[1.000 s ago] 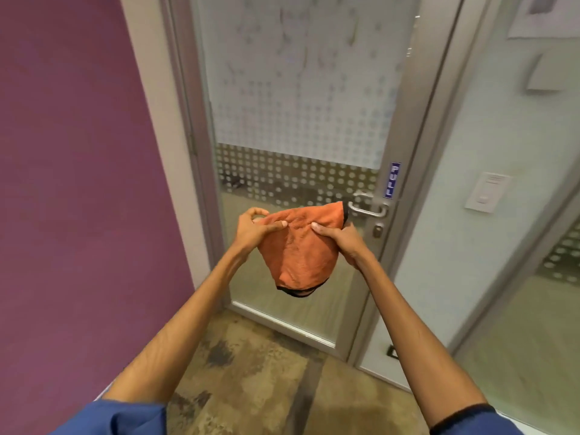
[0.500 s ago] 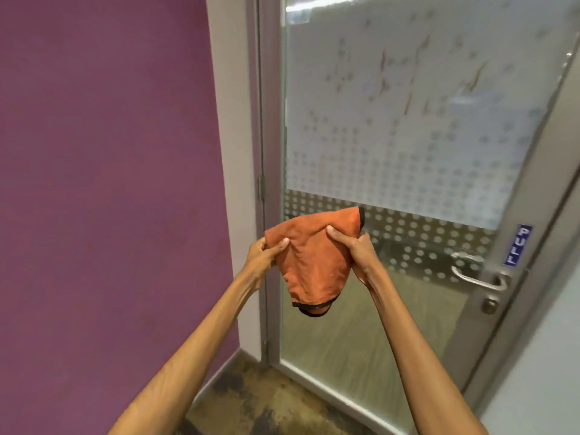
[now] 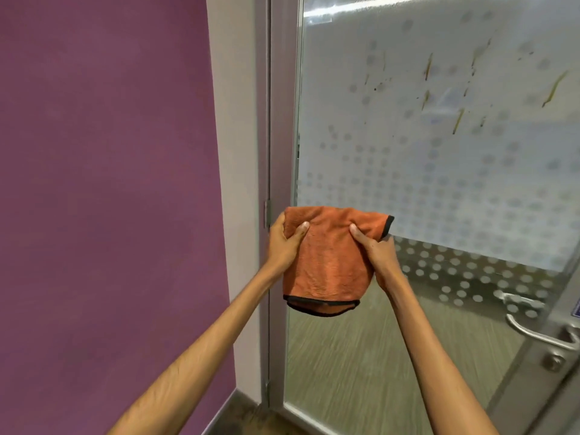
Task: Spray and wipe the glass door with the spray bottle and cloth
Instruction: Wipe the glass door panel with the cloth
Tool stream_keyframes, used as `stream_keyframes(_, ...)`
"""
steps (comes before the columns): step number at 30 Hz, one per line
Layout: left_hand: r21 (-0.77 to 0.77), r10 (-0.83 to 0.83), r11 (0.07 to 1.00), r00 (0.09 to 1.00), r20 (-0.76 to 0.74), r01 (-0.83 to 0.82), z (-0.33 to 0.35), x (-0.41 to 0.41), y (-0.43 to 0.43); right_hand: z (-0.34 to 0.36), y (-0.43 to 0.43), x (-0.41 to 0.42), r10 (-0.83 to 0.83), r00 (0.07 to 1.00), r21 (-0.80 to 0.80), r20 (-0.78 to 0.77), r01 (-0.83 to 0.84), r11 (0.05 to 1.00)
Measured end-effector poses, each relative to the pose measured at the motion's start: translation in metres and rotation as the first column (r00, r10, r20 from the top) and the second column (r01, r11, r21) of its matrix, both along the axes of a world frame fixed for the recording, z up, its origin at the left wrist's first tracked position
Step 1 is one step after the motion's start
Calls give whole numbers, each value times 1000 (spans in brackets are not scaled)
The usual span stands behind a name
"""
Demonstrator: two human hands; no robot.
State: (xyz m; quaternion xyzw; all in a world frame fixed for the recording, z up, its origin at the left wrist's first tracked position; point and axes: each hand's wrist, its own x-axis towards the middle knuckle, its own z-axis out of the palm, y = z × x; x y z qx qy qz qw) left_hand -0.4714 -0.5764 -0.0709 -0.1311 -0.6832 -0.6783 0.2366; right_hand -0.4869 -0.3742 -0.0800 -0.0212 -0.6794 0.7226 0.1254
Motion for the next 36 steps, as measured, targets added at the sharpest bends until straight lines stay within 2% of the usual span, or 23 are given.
stream_keyframes(3, -26, 32, 999, 999, -26, -33, 6, -43, 4, 7, -9, -36, -232, 960, 157, -160, 256, 954)
stream_keyframes(7, 6, -1, 1000, 997, 81, 0, 15, -99, 11, 26, -18, -78, -469, 836, 283, -286, 541, 792)
stream_keyframes(12, -5, 53, 999, 994, 91, -53, 40, -156, 20, 47, -40, -120, -596, 659, 266, -459, 742, 615)
stream_keyframes(14, -19, 65, 998, 995, 81, -63, 46, -169, 28, 51, -51, -129, -606, 581, 256, -543, 802, 540)
stream_keyframes(15, -40, 77, 996, 994, 73, -74, 48, -173, 31, 52, -57, -133, -599, 569, 251, -563, 808, 532)
stream_keyframes(18, -65, 79, 995, 995, 58, -76, 53, -187, 33, 56, -73, -144, -547, 625, 242, -557, 752, 613)
stream_keyframes(20, -32, 25, 999, 995, 97, -22, 59, -199, 28, 54, -81, -151, -481, 709, 299, -516, 675, 675)
stream_keyframes(23, 116, -216, 974, 952, 216, 194, 69, -218, 20, 51, -90, -165, -316, 843, 416, -434, 499, 760)
stream_keyframes(25, 128, -352, 935, 914, 203, 331, 75, -226, 17, 51, -96, -172, -231, 879, 500, -417, 434, 749)
stream_keyframes(26, 43, -379, 925, 911, 163, 377, 78, -230, 16, 53, -100, -175, -211, 879, 526, -428, 432, 732)
stream_keyframes(28, -86, -375, 920, 923, 90, 382, 83, -238, 15, 55, -108, -179, -209, 854, 531, -477, 469, 706)
stream_keyframes(29, -66, -356, 930, 931, 76, 361, 86, -242, 12, 57, -110, -180, -217, 827, 518, -518, 505, 690)
stream_keyframes(31, 65, -380, 924, 922, 69, 376, 98, -254, 5, 64, -114, -185, -234, 738, 498, -632, 619, 607)
stream_keyframes(32, 113, -424, 903, 903, 66, 415, 104, -259, 0, 68, -113, -189, -239, 674, 489, -699, 694, 528)
stream_keyframes(34, 132, -494, 866, 866, 73, 483, 119, -266, -7, 74, -110, -198, -241, 566, 473, -788, 808, 350)
stream_keyframes(36, 113, -539, 840, 839, 69, 530, 136, -269, -11, 78, -107, -206, -253, 512, 466, -821, 857, 221)
